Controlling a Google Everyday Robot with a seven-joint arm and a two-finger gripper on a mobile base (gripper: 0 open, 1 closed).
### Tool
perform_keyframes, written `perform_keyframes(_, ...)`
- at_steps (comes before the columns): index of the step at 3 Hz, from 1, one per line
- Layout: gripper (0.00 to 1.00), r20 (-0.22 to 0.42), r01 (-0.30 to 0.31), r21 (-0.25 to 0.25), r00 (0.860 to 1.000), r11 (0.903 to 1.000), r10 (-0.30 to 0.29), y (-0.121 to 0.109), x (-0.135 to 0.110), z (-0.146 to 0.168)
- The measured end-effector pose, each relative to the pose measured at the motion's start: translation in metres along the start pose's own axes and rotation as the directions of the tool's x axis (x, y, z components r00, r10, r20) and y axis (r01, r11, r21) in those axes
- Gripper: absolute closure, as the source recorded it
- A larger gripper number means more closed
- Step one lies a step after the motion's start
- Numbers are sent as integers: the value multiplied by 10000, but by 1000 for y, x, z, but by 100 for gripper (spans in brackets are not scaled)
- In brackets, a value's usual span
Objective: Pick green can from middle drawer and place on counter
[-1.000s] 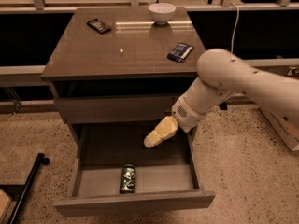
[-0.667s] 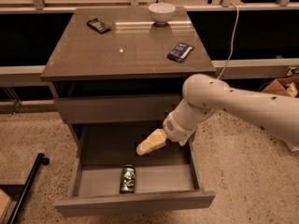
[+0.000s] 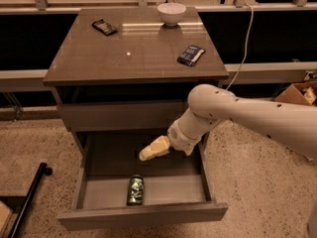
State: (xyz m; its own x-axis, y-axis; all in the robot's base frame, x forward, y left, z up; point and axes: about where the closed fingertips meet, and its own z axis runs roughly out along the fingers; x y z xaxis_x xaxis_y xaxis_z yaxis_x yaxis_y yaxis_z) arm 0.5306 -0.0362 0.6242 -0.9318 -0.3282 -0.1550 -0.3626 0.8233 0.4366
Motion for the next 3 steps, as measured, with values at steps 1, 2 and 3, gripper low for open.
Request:
perform_keyframes(1,0,-160,-816,-411,9966,9958,810,-5,-7,48)
perform_keyframes(2,0,-473,-2405,-853,9703,9669,2372,-17,-9,109)
perform_keyframes(3,0,-593,-2445,-751,9689,9667,2404,-21,-5,117)
